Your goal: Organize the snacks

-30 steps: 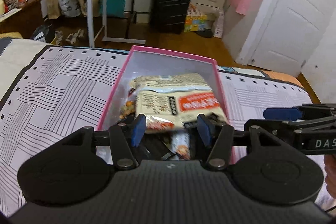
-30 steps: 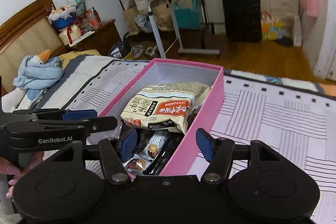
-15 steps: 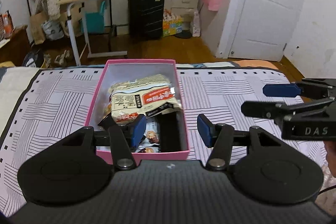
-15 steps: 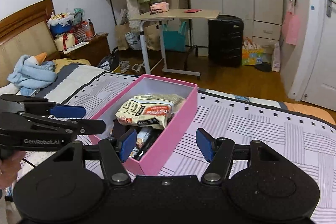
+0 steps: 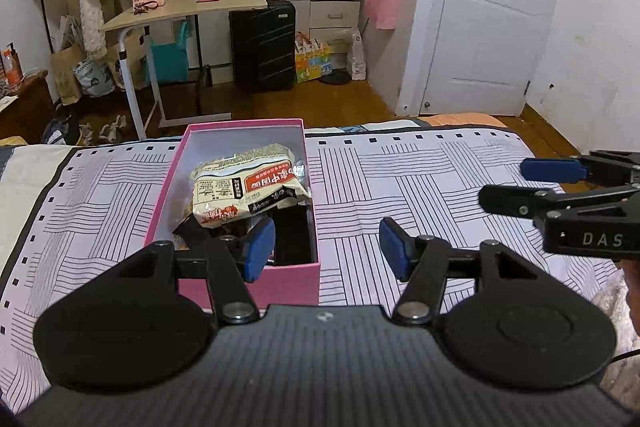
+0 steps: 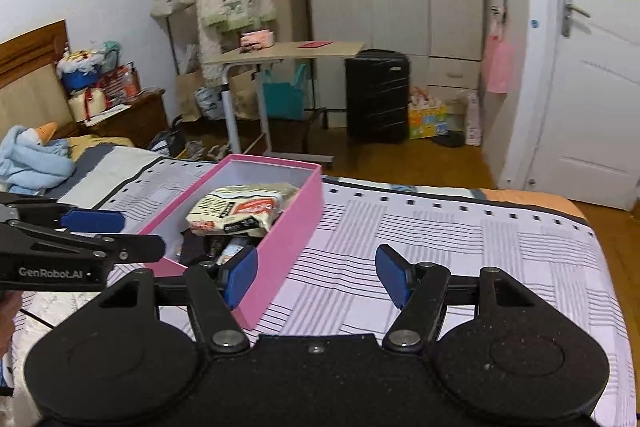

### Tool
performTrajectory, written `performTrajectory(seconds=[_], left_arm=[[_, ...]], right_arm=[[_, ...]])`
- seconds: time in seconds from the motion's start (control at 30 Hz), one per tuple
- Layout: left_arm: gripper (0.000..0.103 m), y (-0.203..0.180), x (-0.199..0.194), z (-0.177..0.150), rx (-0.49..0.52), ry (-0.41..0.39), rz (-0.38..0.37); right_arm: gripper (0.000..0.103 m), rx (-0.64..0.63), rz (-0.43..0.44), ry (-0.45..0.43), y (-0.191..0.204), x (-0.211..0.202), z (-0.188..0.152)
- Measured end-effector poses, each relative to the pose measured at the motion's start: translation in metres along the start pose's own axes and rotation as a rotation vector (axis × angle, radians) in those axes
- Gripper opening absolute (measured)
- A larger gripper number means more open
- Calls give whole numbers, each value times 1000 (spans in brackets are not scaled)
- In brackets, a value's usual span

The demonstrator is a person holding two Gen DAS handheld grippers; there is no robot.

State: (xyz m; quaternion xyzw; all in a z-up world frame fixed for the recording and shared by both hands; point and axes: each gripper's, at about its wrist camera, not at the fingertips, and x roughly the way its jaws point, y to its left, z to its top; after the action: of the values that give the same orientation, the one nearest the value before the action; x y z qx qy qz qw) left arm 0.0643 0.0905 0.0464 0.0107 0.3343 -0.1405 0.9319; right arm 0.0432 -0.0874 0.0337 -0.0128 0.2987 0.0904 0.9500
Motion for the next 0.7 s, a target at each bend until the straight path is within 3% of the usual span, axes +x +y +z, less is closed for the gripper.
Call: performTrajectory(seconds=[0.3,0.37,0.43,0.53,0.7], left_arm=[[63,-6,-5,-19,-25,10,37],[65,-7,-4,-22,-26,16,40],[76,-8,-3,-24,-33,16,47],[88,-11,-4,-29,-26,-2,58],[98,-17,-1,-36,-5,3,67]], right_arm=[[71,40,-42,2,0,-8,-23],[81,53,-50,10,0,-7,-27],[91,59,-61,10,0,-7,-31],[93,62,-72,26,2,-6,-36],[99,31,-177,20,11,-8,-40]])
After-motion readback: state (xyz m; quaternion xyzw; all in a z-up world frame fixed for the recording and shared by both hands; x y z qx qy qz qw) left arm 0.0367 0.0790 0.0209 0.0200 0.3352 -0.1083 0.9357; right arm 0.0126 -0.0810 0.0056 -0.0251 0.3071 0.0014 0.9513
